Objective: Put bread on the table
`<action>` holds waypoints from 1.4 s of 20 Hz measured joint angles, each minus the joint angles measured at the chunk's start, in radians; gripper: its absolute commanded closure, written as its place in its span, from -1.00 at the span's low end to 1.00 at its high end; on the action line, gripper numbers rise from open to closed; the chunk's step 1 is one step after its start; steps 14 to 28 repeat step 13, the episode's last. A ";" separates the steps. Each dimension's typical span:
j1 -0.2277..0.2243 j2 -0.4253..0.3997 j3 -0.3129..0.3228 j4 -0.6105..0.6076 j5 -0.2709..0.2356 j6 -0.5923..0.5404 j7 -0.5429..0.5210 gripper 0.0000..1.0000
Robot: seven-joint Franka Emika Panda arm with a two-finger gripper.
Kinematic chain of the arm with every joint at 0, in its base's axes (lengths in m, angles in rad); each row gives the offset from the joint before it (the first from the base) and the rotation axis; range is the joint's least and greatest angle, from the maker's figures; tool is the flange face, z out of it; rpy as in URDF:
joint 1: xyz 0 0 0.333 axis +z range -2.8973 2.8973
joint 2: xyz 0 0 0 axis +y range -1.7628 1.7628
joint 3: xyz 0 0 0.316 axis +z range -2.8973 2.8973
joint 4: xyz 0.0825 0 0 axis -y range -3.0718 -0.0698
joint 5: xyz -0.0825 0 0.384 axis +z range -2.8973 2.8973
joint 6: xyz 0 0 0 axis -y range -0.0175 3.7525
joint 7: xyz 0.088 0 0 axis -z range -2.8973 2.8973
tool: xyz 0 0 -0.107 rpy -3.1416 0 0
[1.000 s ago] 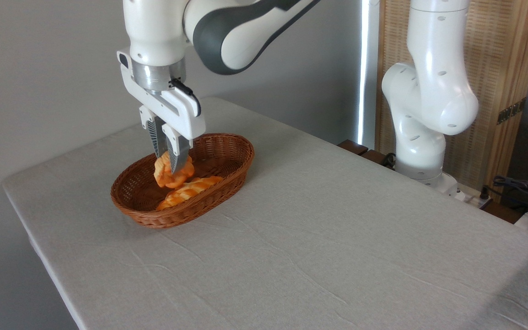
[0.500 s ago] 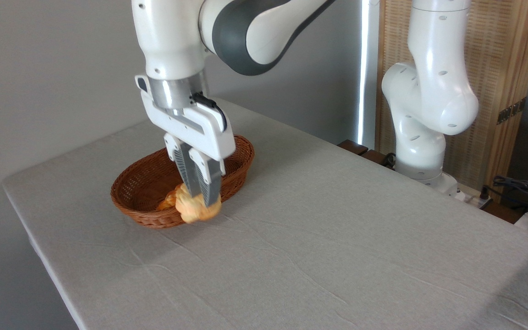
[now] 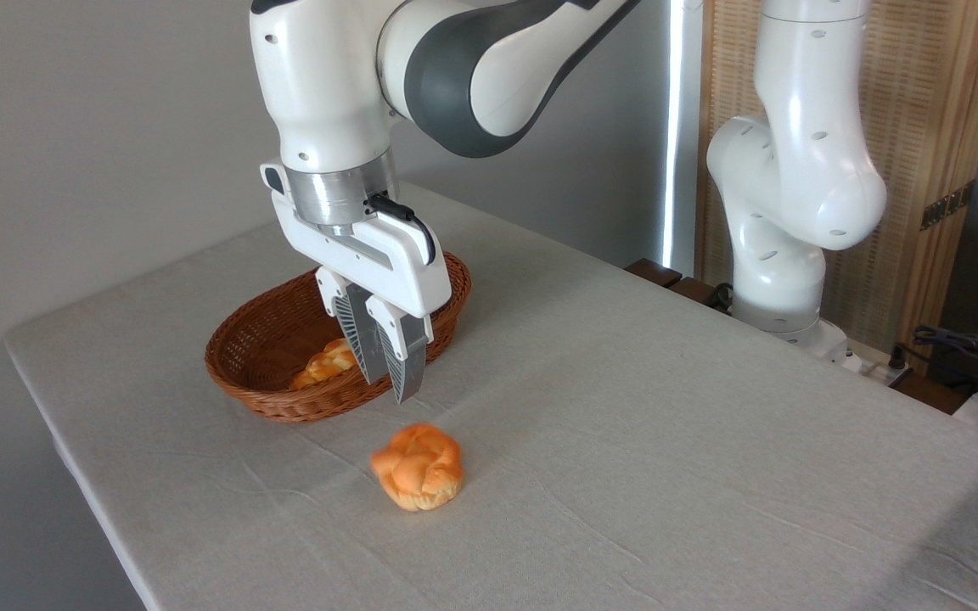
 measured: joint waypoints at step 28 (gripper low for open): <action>-0.007 -0.011 -0.006 0.122 0.000 -0.082 0.000 -1.00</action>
